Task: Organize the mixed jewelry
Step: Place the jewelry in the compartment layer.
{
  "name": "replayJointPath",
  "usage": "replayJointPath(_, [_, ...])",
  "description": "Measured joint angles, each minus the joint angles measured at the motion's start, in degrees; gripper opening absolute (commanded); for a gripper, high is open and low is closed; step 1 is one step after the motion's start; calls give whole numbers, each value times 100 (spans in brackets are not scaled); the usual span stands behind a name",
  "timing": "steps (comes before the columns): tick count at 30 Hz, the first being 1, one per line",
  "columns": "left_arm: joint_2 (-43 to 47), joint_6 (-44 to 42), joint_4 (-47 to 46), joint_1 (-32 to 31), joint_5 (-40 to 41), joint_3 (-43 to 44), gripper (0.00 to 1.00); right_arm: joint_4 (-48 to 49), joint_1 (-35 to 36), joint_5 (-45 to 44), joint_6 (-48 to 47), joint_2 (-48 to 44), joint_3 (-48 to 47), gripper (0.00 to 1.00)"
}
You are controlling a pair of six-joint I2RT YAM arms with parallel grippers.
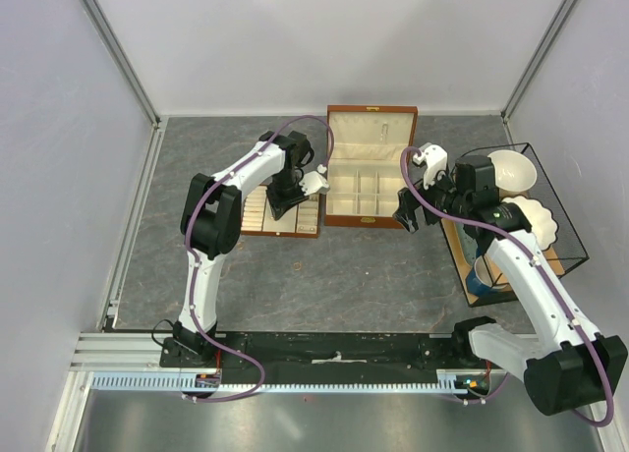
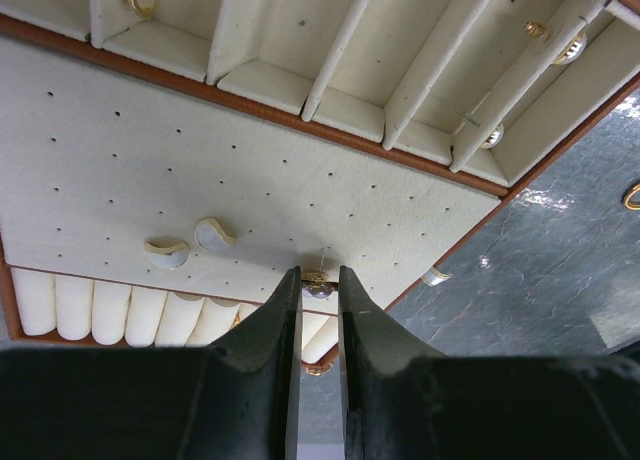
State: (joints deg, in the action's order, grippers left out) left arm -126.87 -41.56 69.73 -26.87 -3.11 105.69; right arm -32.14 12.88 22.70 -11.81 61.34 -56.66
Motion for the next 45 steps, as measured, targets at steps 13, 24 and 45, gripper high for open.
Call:
replayJointPath(13, [0,-15,2,0,0,0,15,-2,0,70,0,74,0,98])
replayJointPath(24, [2,-13,4,0,-2,2,14,0,0,98,0,74,0,98])
replayJointPath(45, [59,-13,-68,-37,7,120,13,0,0,101,0,63,0,98])
